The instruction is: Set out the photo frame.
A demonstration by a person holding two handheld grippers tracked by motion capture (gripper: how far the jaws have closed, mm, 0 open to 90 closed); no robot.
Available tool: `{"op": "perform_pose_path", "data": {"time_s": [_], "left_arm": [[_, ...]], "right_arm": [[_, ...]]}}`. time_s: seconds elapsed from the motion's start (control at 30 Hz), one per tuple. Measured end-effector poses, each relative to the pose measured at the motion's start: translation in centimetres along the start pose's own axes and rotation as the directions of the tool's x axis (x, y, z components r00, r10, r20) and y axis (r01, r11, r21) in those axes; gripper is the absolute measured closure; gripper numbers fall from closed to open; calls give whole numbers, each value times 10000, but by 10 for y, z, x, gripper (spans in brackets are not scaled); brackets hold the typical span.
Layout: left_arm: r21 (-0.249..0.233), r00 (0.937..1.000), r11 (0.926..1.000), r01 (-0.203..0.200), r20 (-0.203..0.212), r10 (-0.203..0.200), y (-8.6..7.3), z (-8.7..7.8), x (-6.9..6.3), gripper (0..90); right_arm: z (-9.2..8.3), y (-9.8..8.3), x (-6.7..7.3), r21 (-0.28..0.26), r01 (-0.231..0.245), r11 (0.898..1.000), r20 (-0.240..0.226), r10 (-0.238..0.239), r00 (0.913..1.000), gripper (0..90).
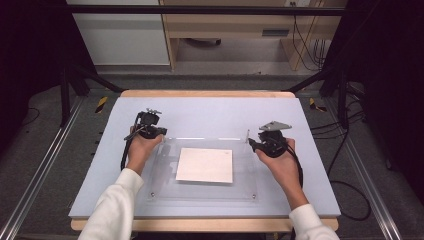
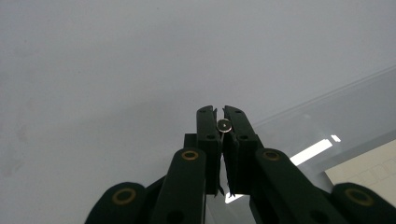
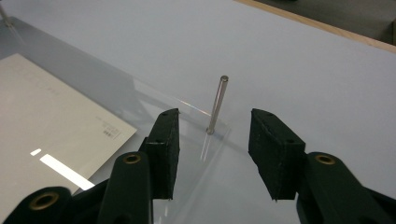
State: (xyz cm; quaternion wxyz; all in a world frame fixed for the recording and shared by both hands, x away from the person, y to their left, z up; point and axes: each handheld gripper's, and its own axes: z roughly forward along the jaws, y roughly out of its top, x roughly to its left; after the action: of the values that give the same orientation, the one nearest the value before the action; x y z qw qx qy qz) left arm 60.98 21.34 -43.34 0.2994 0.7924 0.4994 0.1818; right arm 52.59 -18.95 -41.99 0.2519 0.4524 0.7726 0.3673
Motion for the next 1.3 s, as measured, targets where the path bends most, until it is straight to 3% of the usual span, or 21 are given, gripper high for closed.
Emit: {"op": "perform_pose_path", "data": {"time_s": [0.33,0.43,0.6,0.73,0.9,1.3], "left_arm": [[136,10000,9999,-76,52,76,3,1,2,851],[179,9999,9998,-95,101,93,3,1,2,851],[195,9999,9998,-51,153,48,4,2,3,851],[235,9999,9997,-54,148,50,5,3,4,851],[310,9999,9995,-88,133,83,6,3,4,851],[403,9998,9992,-53,206,44,8,4,5,850]], "right_arm": [[-58,-46,17,-990,871,9913,42,-871,9962,378],[-75,-60,22,-1056,979,9896,25,-982,9952,314],[-98,-87,33,-972,1252,9874,-460,-1301,9904,198],[-106,-105,48,-674,2033,9768,-914,-2089,9737,176],[-105,-112,64,-518,3042,9512,-904,-3079,9471,211],[-87,-117,77,12,4018,9157,-1140,-3991,9098,283]]}}
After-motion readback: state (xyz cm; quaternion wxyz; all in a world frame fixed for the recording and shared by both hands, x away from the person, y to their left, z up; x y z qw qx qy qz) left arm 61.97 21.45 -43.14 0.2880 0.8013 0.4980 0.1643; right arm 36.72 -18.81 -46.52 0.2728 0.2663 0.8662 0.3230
